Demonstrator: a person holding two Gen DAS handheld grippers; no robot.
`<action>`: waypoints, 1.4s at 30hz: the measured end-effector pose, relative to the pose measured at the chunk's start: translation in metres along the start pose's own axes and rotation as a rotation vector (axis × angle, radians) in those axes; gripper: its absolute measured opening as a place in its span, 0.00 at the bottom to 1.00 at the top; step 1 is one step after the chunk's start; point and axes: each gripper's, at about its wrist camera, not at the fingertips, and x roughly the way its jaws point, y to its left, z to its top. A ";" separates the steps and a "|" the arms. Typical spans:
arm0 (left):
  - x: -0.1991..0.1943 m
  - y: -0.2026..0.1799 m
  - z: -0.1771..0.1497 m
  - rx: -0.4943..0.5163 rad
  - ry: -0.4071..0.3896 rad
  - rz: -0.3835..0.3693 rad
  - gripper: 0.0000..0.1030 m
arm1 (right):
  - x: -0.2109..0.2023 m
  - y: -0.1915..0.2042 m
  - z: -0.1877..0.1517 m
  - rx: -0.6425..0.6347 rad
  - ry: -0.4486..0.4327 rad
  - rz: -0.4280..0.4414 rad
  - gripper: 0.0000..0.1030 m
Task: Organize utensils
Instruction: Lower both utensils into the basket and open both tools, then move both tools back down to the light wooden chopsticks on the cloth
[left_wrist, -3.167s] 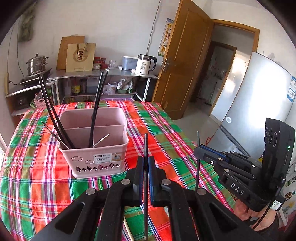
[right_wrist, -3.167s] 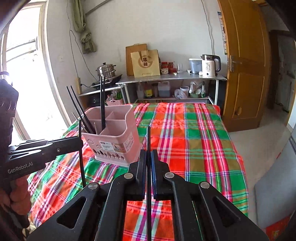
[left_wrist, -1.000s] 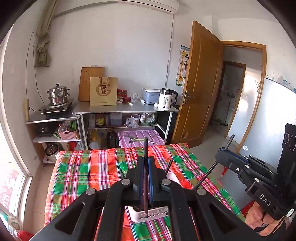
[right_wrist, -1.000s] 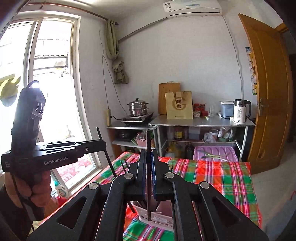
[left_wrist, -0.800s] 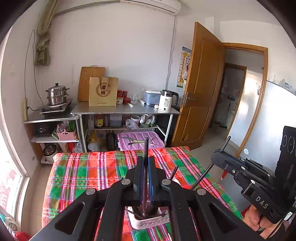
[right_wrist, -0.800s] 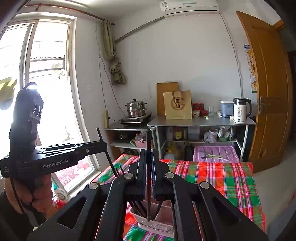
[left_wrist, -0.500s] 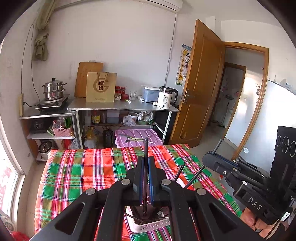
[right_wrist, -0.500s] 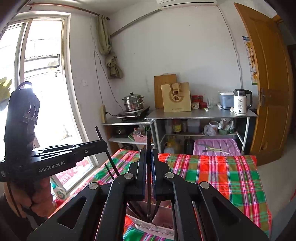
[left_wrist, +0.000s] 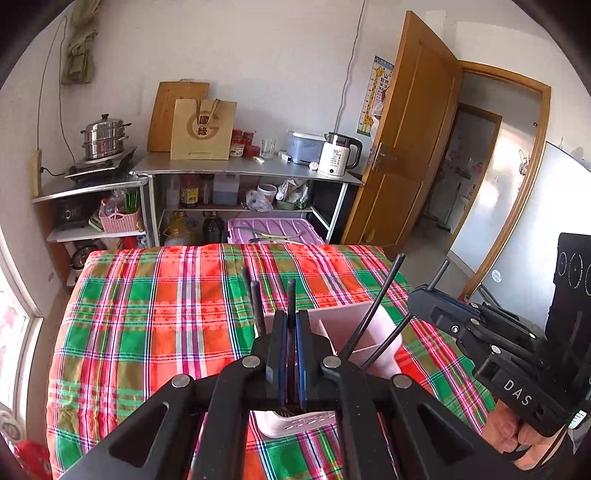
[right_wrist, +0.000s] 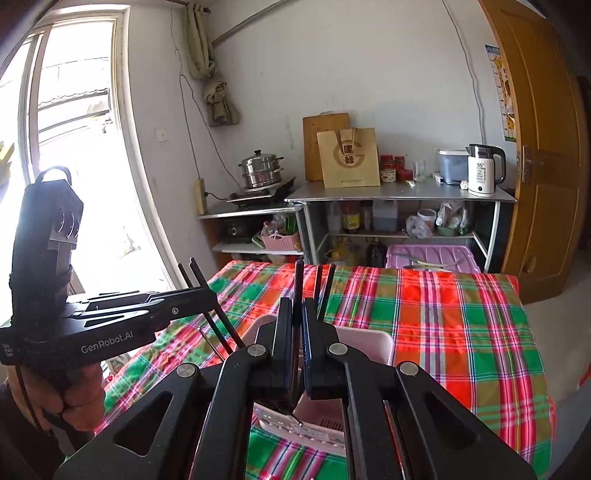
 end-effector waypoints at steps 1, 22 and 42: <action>0.000 0.001 -0.002 -0.001 0.000 0.007 0.04 | 0.002 0.000 -0.002 0.001 0.014 -0.001 0.05; -0.082 -0.016 -0.032 0.018 -0.102 0.019 0.16 | -0.066 0.007 -0.019 -0.001 -0.035 0.006 0.13; -0.137 -0.048 -0.167 0.006 -0.109 -0.008 0.16 | -0.127 0.009 -0.124 0.028 0.018 0.021 0.27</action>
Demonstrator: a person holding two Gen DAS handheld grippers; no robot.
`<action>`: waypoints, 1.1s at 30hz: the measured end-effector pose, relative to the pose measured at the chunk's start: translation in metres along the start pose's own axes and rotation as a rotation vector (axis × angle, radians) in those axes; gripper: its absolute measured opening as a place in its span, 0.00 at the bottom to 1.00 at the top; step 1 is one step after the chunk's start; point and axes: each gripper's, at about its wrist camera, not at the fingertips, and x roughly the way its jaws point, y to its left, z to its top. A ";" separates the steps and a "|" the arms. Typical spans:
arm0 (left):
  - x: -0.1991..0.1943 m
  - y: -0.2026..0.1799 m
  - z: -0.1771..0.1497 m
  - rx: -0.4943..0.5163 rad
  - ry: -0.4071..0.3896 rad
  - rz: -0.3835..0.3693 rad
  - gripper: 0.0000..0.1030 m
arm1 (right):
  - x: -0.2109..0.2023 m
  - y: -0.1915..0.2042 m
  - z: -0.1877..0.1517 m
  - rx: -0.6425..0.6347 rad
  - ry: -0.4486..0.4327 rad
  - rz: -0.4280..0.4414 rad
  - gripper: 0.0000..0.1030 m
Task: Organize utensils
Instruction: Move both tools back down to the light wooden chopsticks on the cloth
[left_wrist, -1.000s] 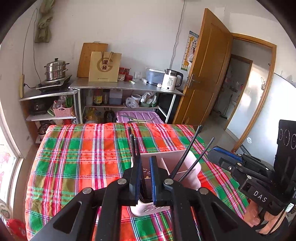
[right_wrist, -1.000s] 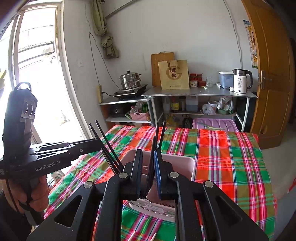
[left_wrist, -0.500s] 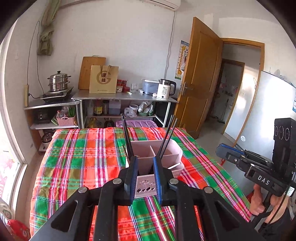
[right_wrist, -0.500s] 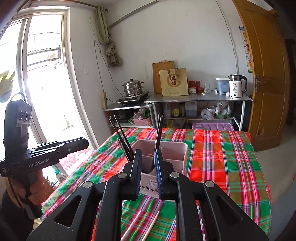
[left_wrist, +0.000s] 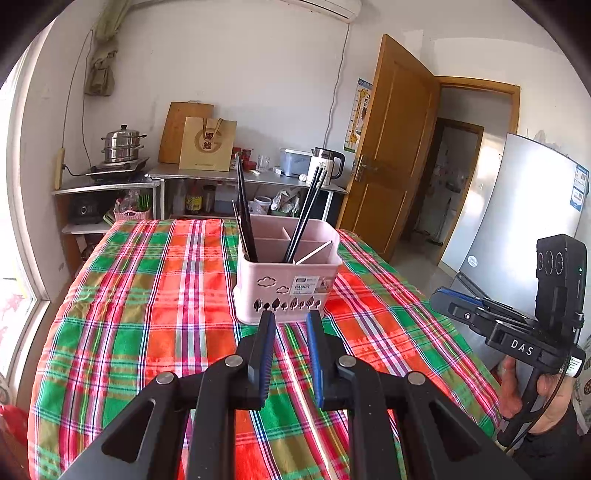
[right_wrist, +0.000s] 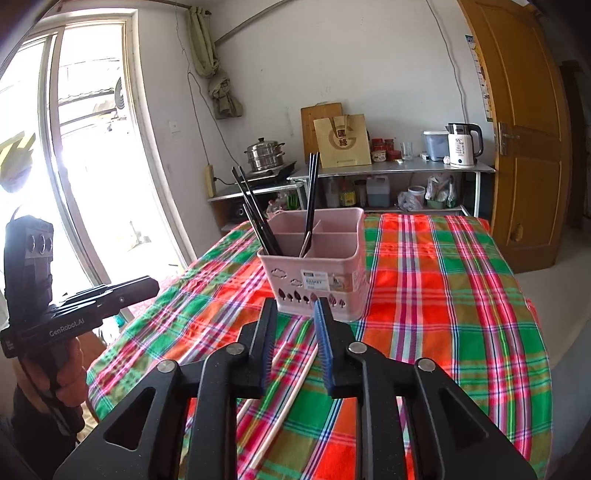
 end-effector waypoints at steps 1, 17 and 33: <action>0.001 -0.001 -0.005 0.002 0.005 0.003 0.16 | 0.000 0.000 -0.005 0.002 0.008 0.002 0.27; 0.038 -0.005 -0.044 0.007 0.135 0.006 0.16 | 0.023 -0.014 -0.035 0.052 0.113 -0.021 0.27; 0.120 0.000 -0.054 -0.010 0.310 -0.013 0.17 | 0.052 -0.027 -0.044 0.077 0.192 -0.039 0.27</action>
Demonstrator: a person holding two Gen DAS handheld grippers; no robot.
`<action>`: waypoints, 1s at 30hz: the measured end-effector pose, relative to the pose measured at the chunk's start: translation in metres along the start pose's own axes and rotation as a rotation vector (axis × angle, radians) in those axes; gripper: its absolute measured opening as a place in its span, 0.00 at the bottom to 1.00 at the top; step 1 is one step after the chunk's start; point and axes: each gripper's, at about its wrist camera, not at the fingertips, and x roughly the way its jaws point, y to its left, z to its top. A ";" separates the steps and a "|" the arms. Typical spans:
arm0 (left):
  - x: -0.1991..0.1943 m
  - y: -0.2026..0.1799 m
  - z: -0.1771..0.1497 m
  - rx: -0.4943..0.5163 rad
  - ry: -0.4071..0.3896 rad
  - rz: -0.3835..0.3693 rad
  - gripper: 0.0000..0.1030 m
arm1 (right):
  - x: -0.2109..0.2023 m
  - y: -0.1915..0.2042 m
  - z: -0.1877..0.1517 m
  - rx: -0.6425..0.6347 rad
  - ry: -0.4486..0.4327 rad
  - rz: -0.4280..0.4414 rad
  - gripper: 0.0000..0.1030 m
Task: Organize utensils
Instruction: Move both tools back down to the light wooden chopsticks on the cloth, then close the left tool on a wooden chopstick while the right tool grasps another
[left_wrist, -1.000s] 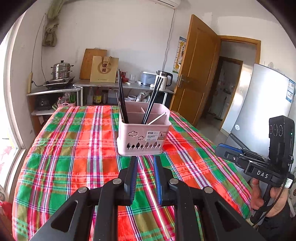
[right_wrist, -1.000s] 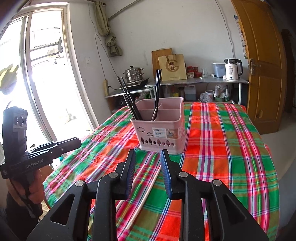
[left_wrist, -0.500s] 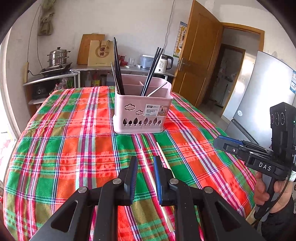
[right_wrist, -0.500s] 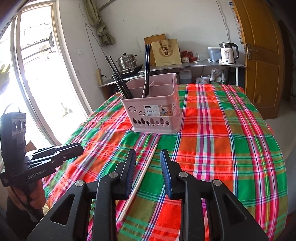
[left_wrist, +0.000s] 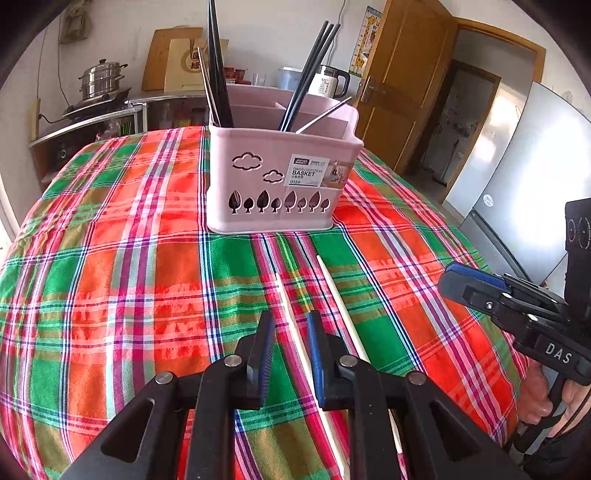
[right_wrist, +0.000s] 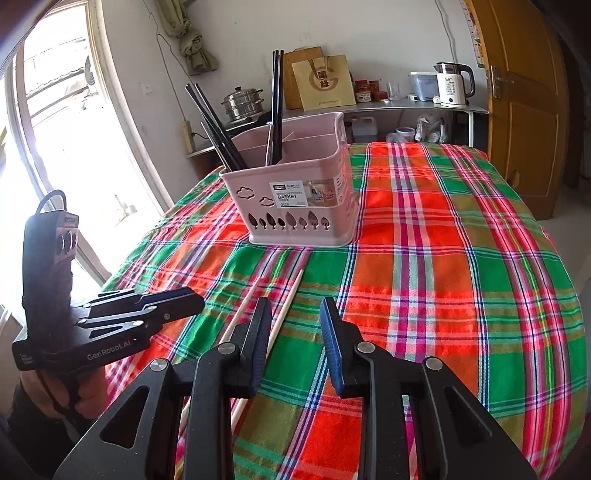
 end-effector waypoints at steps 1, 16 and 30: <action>0.006 0.000 0.002 -0.004 0.012 -0.002 0.17 | 0.001 0.000 0.000 -0.001 0.003 -0.001 0.27; 0.057 0.001 0.016 0.021 0.097 0.070 0.09 | 0.033 -0.002 0.007 0.001 0.067 -0.003 0.27; 0.051 0.040 0.025 -0.040 0.098 0.082 0.09 | 0.089 0.012 0.025 -0.044 0.170 -0.028 0.27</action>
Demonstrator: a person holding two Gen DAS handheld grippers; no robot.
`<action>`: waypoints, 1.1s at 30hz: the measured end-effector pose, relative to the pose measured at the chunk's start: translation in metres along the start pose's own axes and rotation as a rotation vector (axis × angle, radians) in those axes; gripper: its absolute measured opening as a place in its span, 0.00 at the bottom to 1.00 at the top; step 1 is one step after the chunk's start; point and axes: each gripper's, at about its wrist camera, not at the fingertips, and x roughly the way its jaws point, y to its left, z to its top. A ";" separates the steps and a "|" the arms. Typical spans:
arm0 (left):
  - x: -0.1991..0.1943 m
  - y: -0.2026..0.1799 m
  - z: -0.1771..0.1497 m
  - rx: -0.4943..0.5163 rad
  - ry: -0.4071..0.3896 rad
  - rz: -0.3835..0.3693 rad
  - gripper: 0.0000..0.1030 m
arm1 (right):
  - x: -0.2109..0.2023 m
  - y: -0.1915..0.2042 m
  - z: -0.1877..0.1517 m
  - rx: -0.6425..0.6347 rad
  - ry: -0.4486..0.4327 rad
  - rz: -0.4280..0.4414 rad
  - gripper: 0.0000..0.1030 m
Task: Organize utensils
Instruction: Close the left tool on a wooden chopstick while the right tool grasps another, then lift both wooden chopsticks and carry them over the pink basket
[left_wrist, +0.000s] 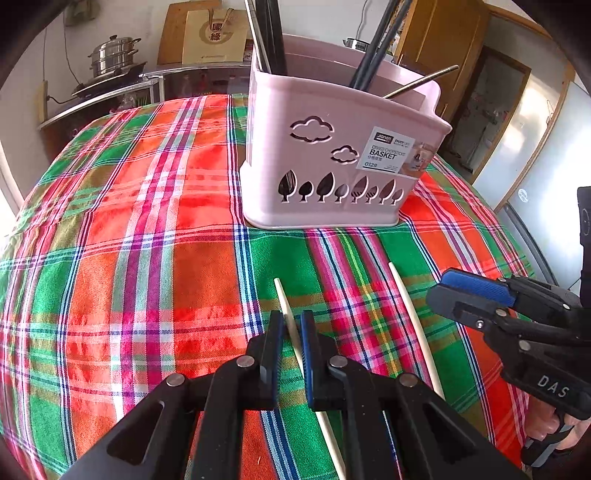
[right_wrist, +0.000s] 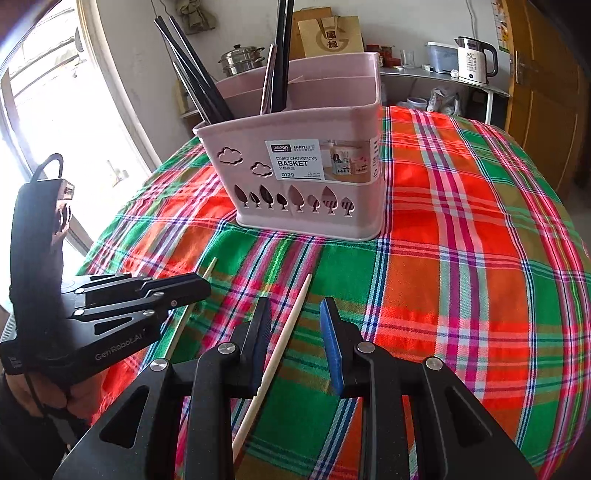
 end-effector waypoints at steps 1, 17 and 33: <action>0.001 0.000 0.001 0.001 0.000 -0.001 0.09 | 0.003 0.001 0.001 -0.004 0.005 -0.002 0.27; 0.013 0.001 0.018 -0.002 0.025 0.009 0.09 | 0.030 0.006 0.009 -0.023 0.060 -0.072 0.17; -0.003 -0.006 0.030 -0.008 0.004 0.036 0.05 | 0.006 0.003 0.018 0.000 0.000 -0.016 0.07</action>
